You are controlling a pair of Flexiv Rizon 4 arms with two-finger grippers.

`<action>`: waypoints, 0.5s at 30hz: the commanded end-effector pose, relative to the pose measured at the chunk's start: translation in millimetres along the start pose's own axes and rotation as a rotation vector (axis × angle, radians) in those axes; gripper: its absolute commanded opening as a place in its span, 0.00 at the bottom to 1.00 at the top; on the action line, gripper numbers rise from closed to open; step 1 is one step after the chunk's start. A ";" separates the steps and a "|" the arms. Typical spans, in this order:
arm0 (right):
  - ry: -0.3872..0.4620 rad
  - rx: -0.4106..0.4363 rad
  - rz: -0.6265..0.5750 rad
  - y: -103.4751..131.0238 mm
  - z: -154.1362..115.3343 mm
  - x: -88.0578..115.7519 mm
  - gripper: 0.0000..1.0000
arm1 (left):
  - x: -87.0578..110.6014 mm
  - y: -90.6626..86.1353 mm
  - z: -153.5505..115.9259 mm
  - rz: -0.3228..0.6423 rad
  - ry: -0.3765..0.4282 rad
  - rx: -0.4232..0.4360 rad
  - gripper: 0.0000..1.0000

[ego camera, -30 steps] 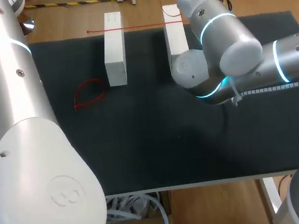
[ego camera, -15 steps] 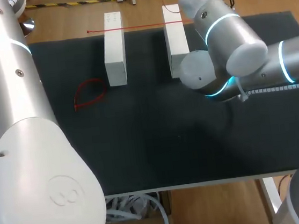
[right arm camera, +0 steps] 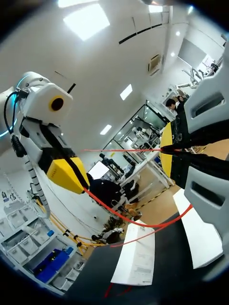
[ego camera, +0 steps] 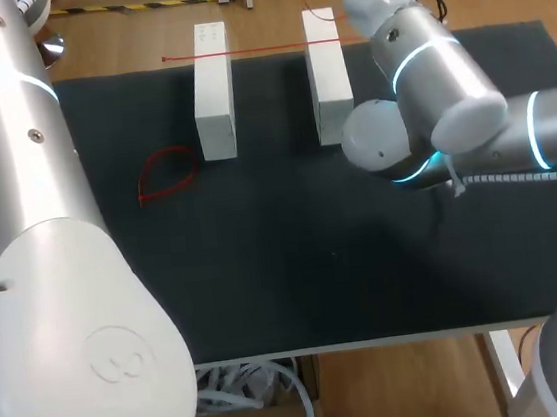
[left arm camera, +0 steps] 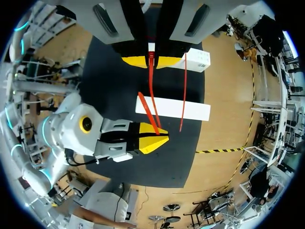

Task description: Grab the tape and strap the tape.

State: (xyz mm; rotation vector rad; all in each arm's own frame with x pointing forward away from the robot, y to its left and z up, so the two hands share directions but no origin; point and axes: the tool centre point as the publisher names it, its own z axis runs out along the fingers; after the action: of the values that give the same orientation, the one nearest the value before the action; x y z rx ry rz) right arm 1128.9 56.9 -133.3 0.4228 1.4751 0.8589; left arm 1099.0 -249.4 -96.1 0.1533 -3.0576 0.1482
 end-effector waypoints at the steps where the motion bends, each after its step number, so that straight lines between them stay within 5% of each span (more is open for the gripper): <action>1: 0.001 -0.006 -0.001 -2.5 1.8 -0.3 0.00 | -2.1 -1.9 -1.8 0.000 0.005 -0.007 0.00; 10: 0.001 -0.006 -0.001 -2.5 1.8 -0.3 0.00 | -2.1 -1.9 -1.8 0.000 0.005 -0.007 0.00; 15: -0.057 0.098 -0.131 -4.3 2.9 -8.9 0.00 | -2.1 -1.9 -1.8 0.000 0.005 -0.007 0.00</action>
State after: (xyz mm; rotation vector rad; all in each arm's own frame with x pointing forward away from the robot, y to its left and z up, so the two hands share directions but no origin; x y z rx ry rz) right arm 1135.4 39.3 -137.0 0.4051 1.4683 0.7787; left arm 1099.0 -249.2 -96.2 0.1529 -3.0574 0.1500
